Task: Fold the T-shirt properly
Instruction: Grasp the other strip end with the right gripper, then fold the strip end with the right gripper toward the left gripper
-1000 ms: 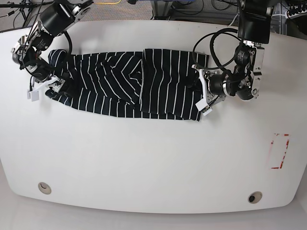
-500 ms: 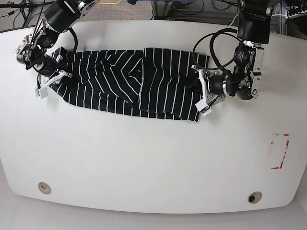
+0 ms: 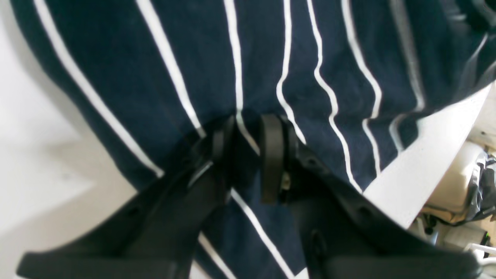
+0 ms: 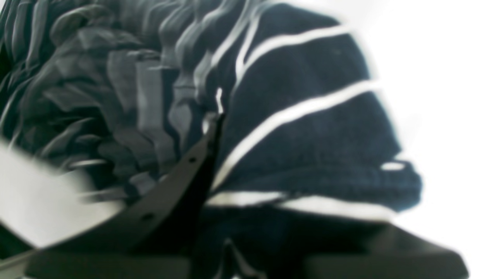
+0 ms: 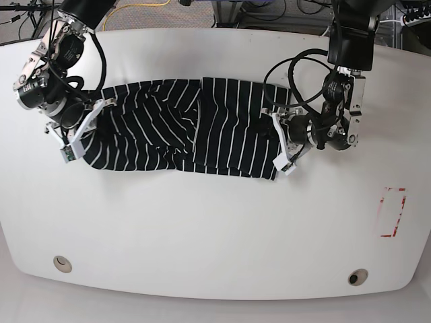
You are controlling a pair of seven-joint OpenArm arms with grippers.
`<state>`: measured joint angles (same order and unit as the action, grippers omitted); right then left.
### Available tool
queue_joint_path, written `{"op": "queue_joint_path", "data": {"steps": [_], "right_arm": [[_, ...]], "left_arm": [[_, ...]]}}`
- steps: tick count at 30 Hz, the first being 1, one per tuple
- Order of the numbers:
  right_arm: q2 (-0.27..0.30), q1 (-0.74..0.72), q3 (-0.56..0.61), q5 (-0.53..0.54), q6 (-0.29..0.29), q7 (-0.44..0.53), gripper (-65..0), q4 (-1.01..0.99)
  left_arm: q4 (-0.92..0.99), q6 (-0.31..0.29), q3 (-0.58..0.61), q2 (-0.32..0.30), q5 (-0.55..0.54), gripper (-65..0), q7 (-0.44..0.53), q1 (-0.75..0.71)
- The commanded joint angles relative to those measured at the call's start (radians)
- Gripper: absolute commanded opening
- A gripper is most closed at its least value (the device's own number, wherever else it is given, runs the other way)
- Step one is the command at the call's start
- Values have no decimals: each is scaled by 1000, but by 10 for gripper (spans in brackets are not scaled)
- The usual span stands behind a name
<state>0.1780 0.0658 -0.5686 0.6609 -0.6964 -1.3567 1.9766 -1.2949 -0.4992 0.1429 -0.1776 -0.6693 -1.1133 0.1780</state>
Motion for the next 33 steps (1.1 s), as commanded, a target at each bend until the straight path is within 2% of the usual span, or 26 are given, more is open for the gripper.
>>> {"op": "queue_joint_path", "data": {"steps": [1, 5, 14, 16, 23, 33], "right_arm": [[10, -4, 54, 17, -2, 13, -602, 54], [-5, -11, 137, 10, -2, 16, -602, 56], [-11, -50, 338, 9, -2, 130, -602, 54], [-34, -62, 362, 9, -2, 132, -602, 53], [-114, -67, 398, 9, -2, 135, -602, 45], [-171, -67, 399, 9, -2, 142, -602, -16]], "left_arm": [[14, 23, 2, 5, 72, -542, -38, 7], [10, 23, 2, 37, 72, -542, -40, 7], [13, 24, 2, 68, 72, -542, -43, 1], [13, 24, 2, 69, 72, -542, -41, -2], [14, 24, 2, 71, 72, -542, -37, -22], [14, 24, 2, 71, 70, -542, -37, -25]]}}
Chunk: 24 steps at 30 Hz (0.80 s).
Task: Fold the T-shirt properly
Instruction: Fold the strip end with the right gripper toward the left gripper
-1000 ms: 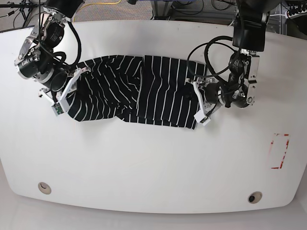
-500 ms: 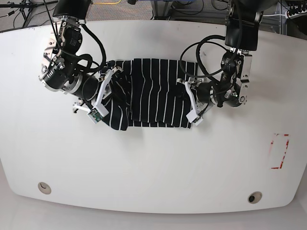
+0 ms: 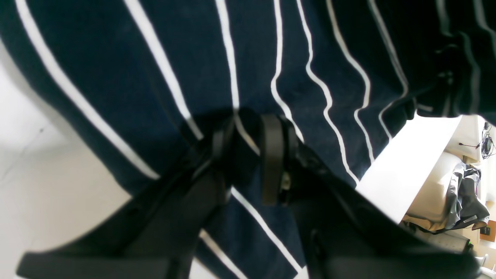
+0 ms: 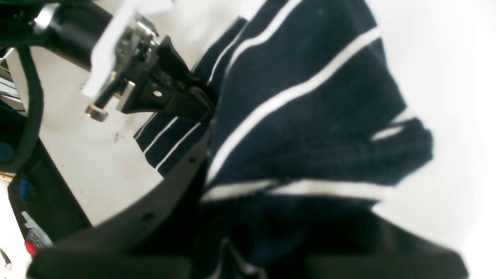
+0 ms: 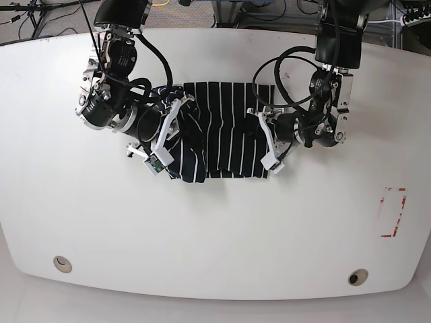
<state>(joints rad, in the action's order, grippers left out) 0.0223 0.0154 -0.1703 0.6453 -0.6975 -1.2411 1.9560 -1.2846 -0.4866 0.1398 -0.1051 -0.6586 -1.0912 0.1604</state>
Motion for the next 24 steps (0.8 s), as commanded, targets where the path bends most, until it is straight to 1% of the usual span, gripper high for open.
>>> {"op": "queue_joint_path", "data": {"steps": [1, 5, 7, 9, 12, 14, 24], "right_arm": [[-18, -16, 1, 24, -1, 27, -601, 0], [-25, -16, 1, 24, -1, 28, -601, -30], [-25, -16, 2, 24, -1, 28, -587, -45], [-26, -16, 18, 24, -1, 30, -549, -53], [-41, -13, 47, 24, -1, 64, -484, -56], [-51, -12, 62, 24, -1, 85, -460, -59], [-65, -18, 131, 24, -1, 179, -449, -146]], "left_arm": [[4, 12, 5, -2, 59, -542, -59, -8], [4, 12, 4, -2, 59, -542, -59, -8], [4, 12, 4, -2, 59, -542, -57, -8], [4, 12, 4, -2, 59, -542, -57, -8], [4, 12, 4, -2, 59, -542, -40, -8], [4, 12, 4, -2, 59, -542, -27, -15], [4, 9, 4, -2, 55, -542, -13, -22]]}}
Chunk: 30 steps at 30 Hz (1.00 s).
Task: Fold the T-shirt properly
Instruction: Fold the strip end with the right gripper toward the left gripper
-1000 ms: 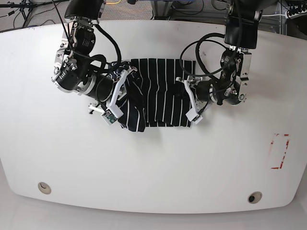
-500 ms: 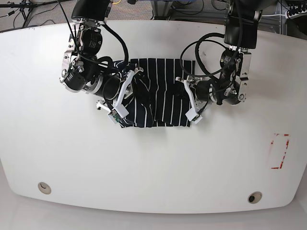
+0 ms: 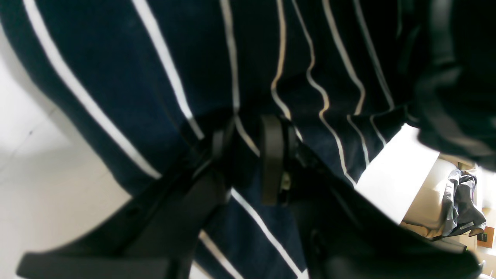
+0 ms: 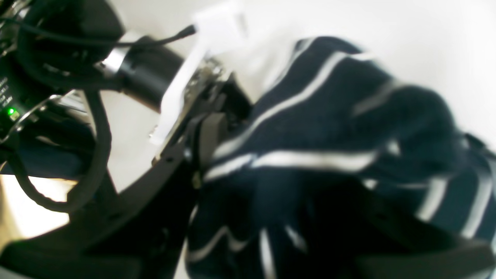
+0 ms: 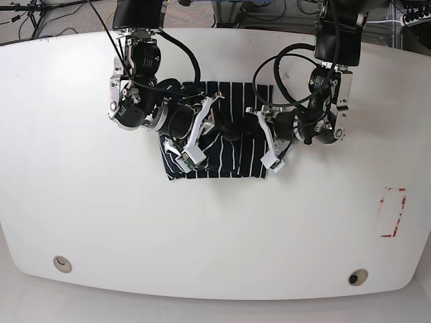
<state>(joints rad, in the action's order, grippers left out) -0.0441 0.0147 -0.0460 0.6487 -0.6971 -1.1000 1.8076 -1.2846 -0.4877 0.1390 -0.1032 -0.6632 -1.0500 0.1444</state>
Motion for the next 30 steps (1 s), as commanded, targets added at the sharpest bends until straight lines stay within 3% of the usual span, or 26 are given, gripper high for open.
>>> {"op": "queue_joint_path", "data": {"steps": [1, 6, 9, 15, 16, 22, 26, 30], "right_arm": [[2, -17, 11, 21, -1, 42, -449, -6], [-1, -19, 19, 23, -1, 44, -419, -12], [-9, -37, 21, 23, -1, 44, -314, -13], [-26, -78, 15, 20, -1, 47, -17, -19], [-27, -84, 15, 20, -1, 47, 0, -19], [-23, -115, 19, 24, 12, 45, 0, -12], [13, -131, 13, 32, 15, 45, 0, -4], [69, -146, -21, 32, 15, 44, 0, 34]], "left_arm": [[4, 8, 4, -3, 59, -542, -54, -6], [1, 7, 1, -3, 58, -542, -54, -6], [0, 5, 1, -3, 58, -542, -54, -6], [-3, 5, 1, -3, 56, -540, -54, -4], [-3, 5, 1, -3, 56, -540, -54, -2], [-5, 5, -2, -3, 7, -540, -54, 2], [-20, 7, -46, -11, -100, -537, -54, 5], [-73, 11, -114, -34, -162, -462, -57, 5]]}}
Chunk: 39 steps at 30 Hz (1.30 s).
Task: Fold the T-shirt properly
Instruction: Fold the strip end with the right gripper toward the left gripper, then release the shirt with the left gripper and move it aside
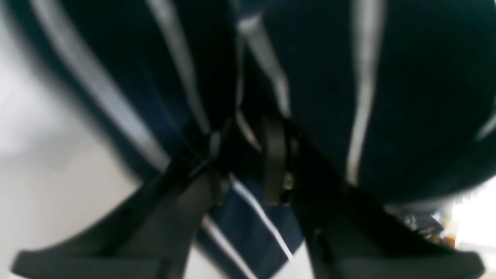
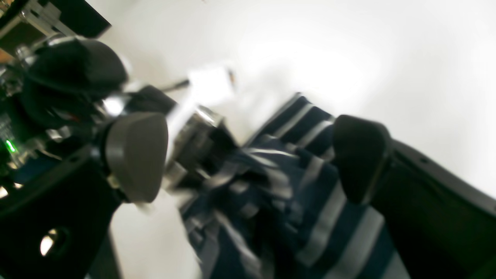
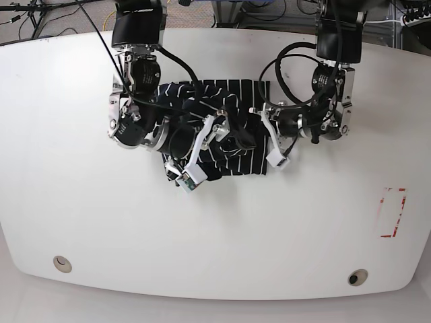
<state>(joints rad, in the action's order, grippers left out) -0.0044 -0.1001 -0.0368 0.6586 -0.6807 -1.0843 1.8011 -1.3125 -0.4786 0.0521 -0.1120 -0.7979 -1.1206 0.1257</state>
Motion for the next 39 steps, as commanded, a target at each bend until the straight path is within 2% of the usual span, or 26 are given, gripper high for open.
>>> {"op": "queue_joint_path", "data": {"steps": [1, 6, 13, 18, 25, 29, 32, 39], "right_arm": [[37, -31, -45, 23, -3, 28, 0, 47], [80, -34, -85, 74, -3, 26, 0, 42], [103, -19, -84, 80, -3, 25, 0, 26], [106, -11, -35, 76, -1, 25, 0, -24], [117, -49, 120, -78, -1, 28, 0, -37], [117, -66, 206, -162, -1, 36, 0, -34], [116, -83, 286, -217, -1, 71, 0, -40], [106, -125, 486, -376, -1, 171, 0, -67]], "left_arm": [[-62, 2, -34, -30, -41, -433, 14, 24], [-141, 2, -45, -64, -81, -353, 14, 24], [-223, -4, -102, -150, -180, -350, 12, 24], [-241, -6, -208, -256, -298, -350, -25, 24], [-221, -6, -433, -437, -420, -350, -37, -14], [-218, -6, -513, -510, -458, -350, -37, -65], [-215, -6, -561, -541, -481, -350, -37, -102], [-218, -6, -651, -549, -489, -350, -37, -186]]}}
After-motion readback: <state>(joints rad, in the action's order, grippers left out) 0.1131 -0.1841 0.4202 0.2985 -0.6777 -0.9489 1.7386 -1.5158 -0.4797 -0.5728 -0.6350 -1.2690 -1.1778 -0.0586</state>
